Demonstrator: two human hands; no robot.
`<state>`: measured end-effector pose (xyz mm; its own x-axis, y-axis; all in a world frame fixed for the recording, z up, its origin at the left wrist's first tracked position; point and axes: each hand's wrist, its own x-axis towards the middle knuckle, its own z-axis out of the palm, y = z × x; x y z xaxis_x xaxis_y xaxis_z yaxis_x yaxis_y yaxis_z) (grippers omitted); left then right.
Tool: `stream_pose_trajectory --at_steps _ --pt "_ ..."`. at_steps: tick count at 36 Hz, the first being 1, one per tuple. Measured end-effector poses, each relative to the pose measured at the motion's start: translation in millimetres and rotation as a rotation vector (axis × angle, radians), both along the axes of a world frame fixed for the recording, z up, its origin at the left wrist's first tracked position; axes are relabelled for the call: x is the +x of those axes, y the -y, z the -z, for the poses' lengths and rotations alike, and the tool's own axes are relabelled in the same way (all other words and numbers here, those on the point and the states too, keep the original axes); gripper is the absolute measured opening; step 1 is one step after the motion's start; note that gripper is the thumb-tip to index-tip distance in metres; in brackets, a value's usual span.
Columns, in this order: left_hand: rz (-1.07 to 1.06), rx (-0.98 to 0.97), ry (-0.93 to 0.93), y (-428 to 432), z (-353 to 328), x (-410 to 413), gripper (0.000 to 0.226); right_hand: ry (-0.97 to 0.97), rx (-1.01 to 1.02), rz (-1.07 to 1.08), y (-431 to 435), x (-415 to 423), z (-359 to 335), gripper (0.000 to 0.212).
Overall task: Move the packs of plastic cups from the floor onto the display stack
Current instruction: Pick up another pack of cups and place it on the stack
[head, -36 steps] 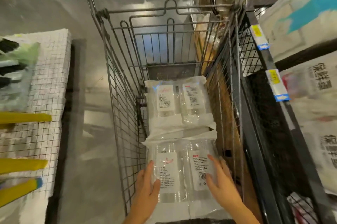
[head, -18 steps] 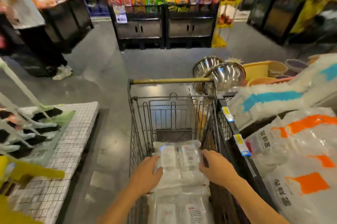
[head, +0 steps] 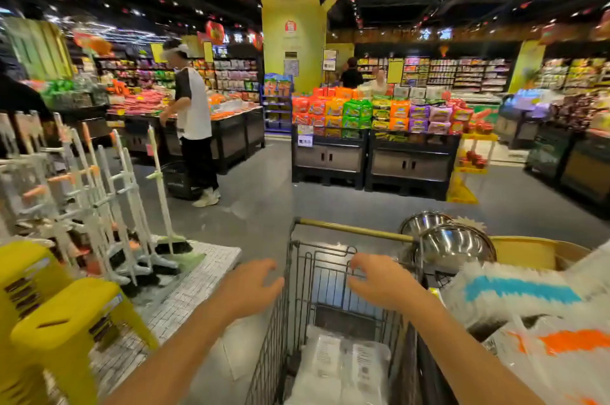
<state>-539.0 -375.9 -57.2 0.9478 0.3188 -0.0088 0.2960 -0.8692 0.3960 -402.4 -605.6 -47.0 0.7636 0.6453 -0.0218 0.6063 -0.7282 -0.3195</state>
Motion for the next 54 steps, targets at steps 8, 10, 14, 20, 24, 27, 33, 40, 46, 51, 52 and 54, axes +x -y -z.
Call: stream_pose_trajectory --at_steps 8,10,14,20,24,27,33,40,46,51,52,54 --pt "-0.243 0.024 0.007 -37 -6 -117 0.044 0.030 -0.025 -0.204 -71 -69 -11 0.042" --pt "-0.322 -0.007 0.004 -51 -4 -153 0.047 0.019 -0.051 -0.276 -98 -92 -13 0.043" --pt "-0.482 -0.042 0.034 -80 9 -240 0.053 0.012 -0.040 -0.430 -158 -153 -18 0.041" --pt "-0.765 0.015 0.017 -99 11 -404 0.042 0.004 -0.050 -0.697 -260 -289 -8 0.039" --pt "-0.947 0.021 -0.020 -103 12 -526 0.039 0.027 -0.015 -0.904 -319 -395 3 0.037" --pt "-1.070 0.019 -0.045 -95 14 -611 0.039 0.025 -0.033 -1.039 -352 -475 10 0.035" --pt "-1.344 0.012 -0.077 -70 13 -741 0.040 -0.040 0.015 -1.268 -388 -621 24 0.032" --pt "-1.591 -0.016 -0.035 -35 21 -846 0.036 -0.018 -0.038 -1.571 -419 -759 31 0.035" --pt "-1.857 -0.026 -0.048 -12 43 -914 0.053 -0.028 -0.081 -1.826 -444 -855 48 0.037" --pt "-2.053 -0.022 0.011 4 46 -944 0.037 -0.065 -0.072 -2.026 -454 -927 57 0.035" --pt "-2.101 -0.033 0.024 10 47 -949 0.035 -0.065 -0.076 -2.066 -454 -941 59 0.035" --pt "-2.204 -0.049 0.018 24 51 -960 0.037 -0.059 -0.067 -2.140 -452 -969 63 0.032"
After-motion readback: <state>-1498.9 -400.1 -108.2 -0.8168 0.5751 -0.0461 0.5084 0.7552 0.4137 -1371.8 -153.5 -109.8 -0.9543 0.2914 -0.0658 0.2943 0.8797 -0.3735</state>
